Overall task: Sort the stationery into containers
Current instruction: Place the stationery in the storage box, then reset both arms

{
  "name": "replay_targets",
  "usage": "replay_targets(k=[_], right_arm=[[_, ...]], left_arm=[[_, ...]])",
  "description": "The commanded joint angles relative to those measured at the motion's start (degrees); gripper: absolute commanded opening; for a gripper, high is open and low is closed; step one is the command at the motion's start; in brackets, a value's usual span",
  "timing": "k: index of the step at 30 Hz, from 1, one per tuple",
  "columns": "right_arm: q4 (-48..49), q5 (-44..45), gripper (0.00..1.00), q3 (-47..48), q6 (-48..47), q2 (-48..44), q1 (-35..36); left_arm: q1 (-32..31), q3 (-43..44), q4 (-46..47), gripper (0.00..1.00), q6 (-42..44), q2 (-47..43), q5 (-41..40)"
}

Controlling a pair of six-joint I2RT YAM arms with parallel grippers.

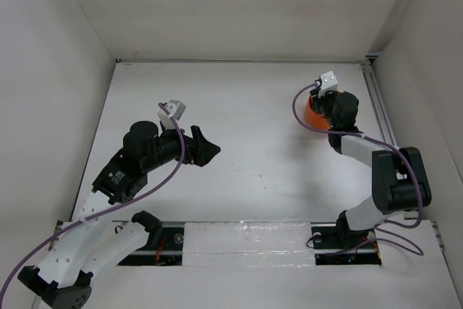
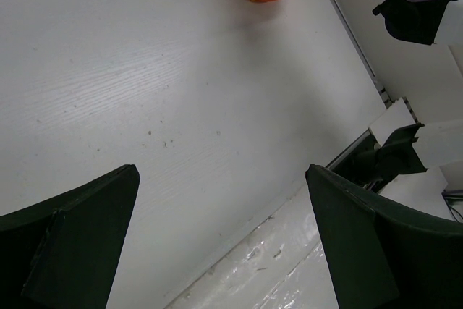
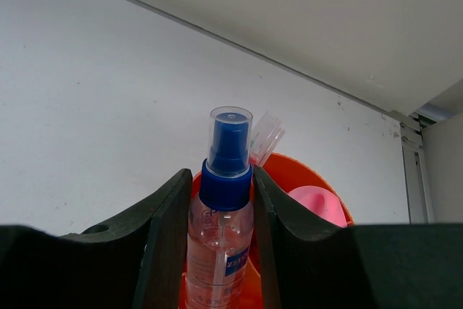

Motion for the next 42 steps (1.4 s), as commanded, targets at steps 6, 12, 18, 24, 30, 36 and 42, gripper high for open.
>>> replay_targets(k=[6, 12, 18, 24, 30, 36, 42], right_arm=[[5.1, 2.4, 0.36, -0.82, -0.64, -1.39, 0.81], [7.39, 3.71, 0.38, -2.14, -0.12, -2.44, 1.34], [8.61, 5.73, 0.44, -2.67, -0.12, -2.45, 1.95], [9.15, 6.26, 0.55, -3.2, -0.12, -2.45, 2.48], [6.86, 9.51, 0.58, -2.05, -2.22, -2.45, 4.85], [3.8, 6.89, 0.59, -1.53, -1.7, -8.59, 7.39], [1.94, 8.28, 0.76, -1.0, -1.7, -15.09, 12.23]], left_arm=[[-0.11, -0.37, 2.02, 1.0, 0.95, -0.21, -0.38], [-0.11, -0.37, 2.02, 1.0, 0.95, -0.21, -0.38], [-0.11, -0.37, 2.02, 1.0, 0.95, -0.74, -0.38], [-0.11, -0.37, 2.02, 1.0, 0.95, -0.74, -0.38], [-0.11, -0.37, 1.49, 1.0, 0.95, -0.74, -0.91], [-0.11, -0.37, 1.49, 1.0, 0.95, -0.74, -0.91], [-0.11, -0.37, 1.49, 1.0, 0.95, -0.74, -1.43]])
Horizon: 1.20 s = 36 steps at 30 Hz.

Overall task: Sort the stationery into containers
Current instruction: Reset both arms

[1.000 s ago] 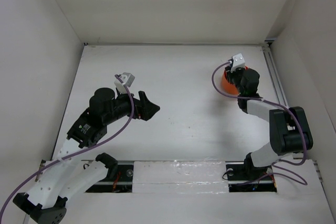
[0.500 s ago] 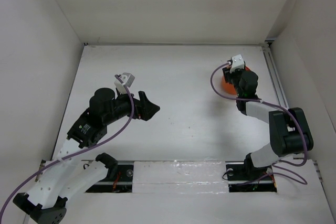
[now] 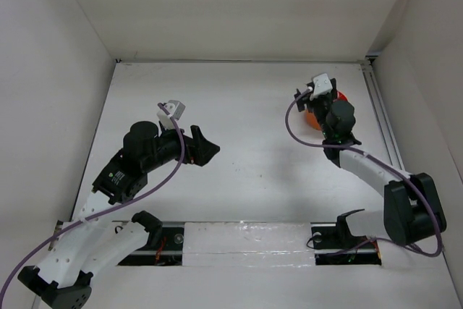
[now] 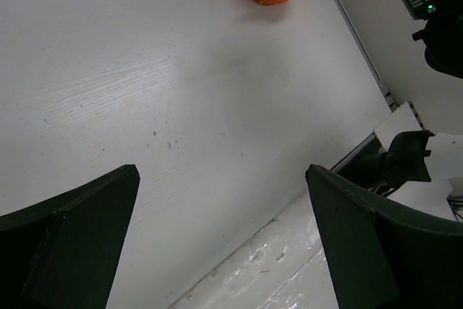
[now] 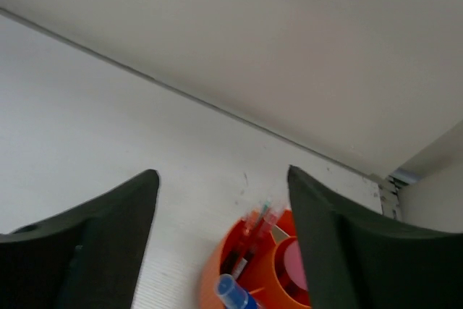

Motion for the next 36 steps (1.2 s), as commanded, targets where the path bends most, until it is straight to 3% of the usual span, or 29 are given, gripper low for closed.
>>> replay_targets(k=[1, 2, 6, 7, 12, 16, 21, 25, 36], right_arm=[[-1.64, 2.0, 0.84, 2.15, -0.23, -3.71, 4.14], [-2.61, 3.32, 1.0, 2.85, 0.38, -4.59, 5.2], [-15.77, 13.06, 1.0, 9.68, 4.59, -9.5, 12.4], [-23.46, 19.45, 1.0, 11.36, 7.56, -10.39, 16.68], [-42.06, 39.14, 1.0, 18.4, 19.78, -18.47, 31.45], [-60.33, 50.96, 1.0, 25.85, 32.0, -25.51, 38.95], [-80.09, 51.33, 1.0, 32.2, 41.32, -30.96, 42.3], [-88.03, 46.5, 1.0, 35.89, 41.34, -34.21, 42.3], [-91.83, 44.82, 1.0, 33.09, 41.87, -51.44, 42.3]], left_arm=[[-0.11, -0.22, 1.49, 1.0, 0.95, -0.67, -1.02], [-0.11, -0.22, 1.49, 1.0, 0.42, -0.67, -1.72], [-0.11, 0.31, -1.13, 1.0, -3.35, -0.67, -11.63], [0.58, 0.83, -1.84, 1.0, -5.1, -0.67, -16.27], [2.79, 2.76, -4.74, 1.0, -8.79, -0.67, -27.81], [2.79, 6.53, -10.27, 1.0, -12.75, 1.68, -41.86], [2.79, 11.72, -17.14, 1.0, -15.58, 2.84, -53.91], [2.79, 14.98, -19.33, 1.0, -15.58, 1.35, -56.82], [2.79, 17.19, -24.08, 1.0, -17.77, -4.63, -60.97]])
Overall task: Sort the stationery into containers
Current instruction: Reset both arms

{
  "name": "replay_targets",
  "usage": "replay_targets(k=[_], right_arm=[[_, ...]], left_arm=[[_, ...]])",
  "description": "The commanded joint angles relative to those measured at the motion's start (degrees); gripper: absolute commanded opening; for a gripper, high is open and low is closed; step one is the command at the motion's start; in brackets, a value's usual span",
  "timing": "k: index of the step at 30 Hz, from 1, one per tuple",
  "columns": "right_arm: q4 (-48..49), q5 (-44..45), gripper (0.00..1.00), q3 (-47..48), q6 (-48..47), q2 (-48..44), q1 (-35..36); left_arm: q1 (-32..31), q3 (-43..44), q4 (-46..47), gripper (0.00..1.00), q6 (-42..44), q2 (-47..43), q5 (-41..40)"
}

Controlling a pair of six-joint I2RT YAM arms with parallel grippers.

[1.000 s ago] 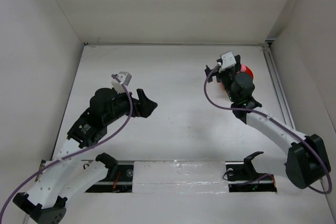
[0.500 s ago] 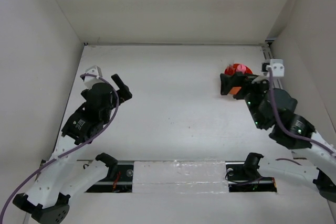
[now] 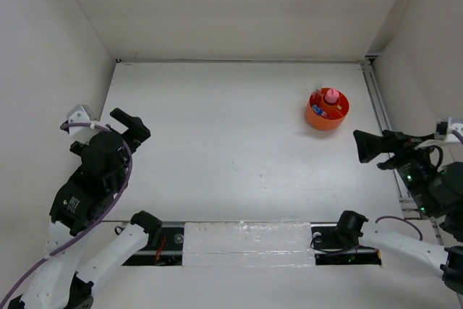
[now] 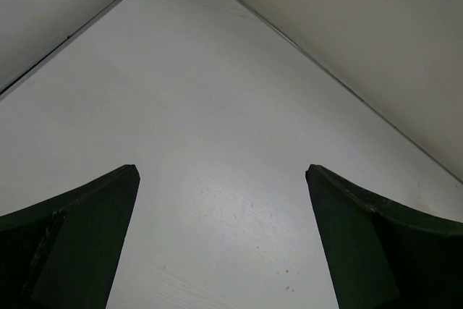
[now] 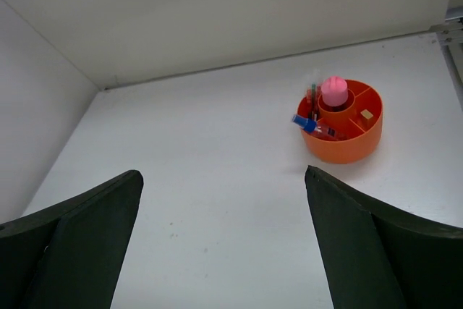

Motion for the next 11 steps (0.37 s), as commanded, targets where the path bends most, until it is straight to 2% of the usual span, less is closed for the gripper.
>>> replay_targets(k=[1, 11], right_arm=[[-2.94, 0.86, 1.0, 0.19, 0.62, -2.77, 0.45], [-6.02, 4.29, 1.0, 2.66, 0.62, -3.48, 0.45]], left_arm=[[0.12, 0.11, -1.68, 1.0, -1.99, -0.8, -2.3], [0.12, -1.12, -0.19, 1.0, -3.14, 0.34, -1.07]])
